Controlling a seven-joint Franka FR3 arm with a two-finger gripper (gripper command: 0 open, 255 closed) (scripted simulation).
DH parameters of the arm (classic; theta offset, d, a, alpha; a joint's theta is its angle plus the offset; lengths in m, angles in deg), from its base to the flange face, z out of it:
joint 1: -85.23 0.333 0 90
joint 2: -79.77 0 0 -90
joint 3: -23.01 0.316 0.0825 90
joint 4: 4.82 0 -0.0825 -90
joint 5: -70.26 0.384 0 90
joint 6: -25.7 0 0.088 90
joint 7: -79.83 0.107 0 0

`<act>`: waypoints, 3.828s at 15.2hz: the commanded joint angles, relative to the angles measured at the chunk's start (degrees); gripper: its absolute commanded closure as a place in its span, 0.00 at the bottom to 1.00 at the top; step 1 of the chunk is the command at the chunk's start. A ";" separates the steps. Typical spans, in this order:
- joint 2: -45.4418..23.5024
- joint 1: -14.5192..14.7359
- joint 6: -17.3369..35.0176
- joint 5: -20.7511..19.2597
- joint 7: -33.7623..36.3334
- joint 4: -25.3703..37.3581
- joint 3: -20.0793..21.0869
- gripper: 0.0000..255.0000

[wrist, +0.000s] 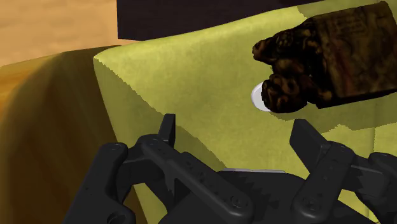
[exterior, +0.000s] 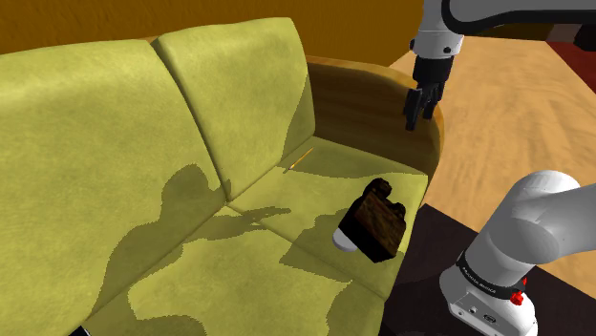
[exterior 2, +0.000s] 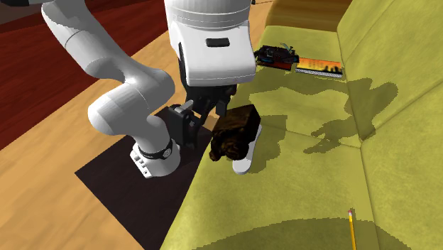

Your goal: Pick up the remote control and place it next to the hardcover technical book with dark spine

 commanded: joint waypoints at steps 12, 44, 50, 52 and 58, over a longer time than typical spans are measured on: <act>-5.36 -4.45 20.47 14.32 25.37 -16.38 5.52 0.00; -18.15 -2.78 43.14 27.02 35.52 -25.03 10.19 1.00; -14.17 -3.44 37.11 25.32 37.38 -22.82 9.87 1.00; -13.05 -3.62 35.18 24.83 37.94 -21.96 9.73 1.00; -10.24 -4.08 29.61 23.56 39.45 -19.05 9.29 1.00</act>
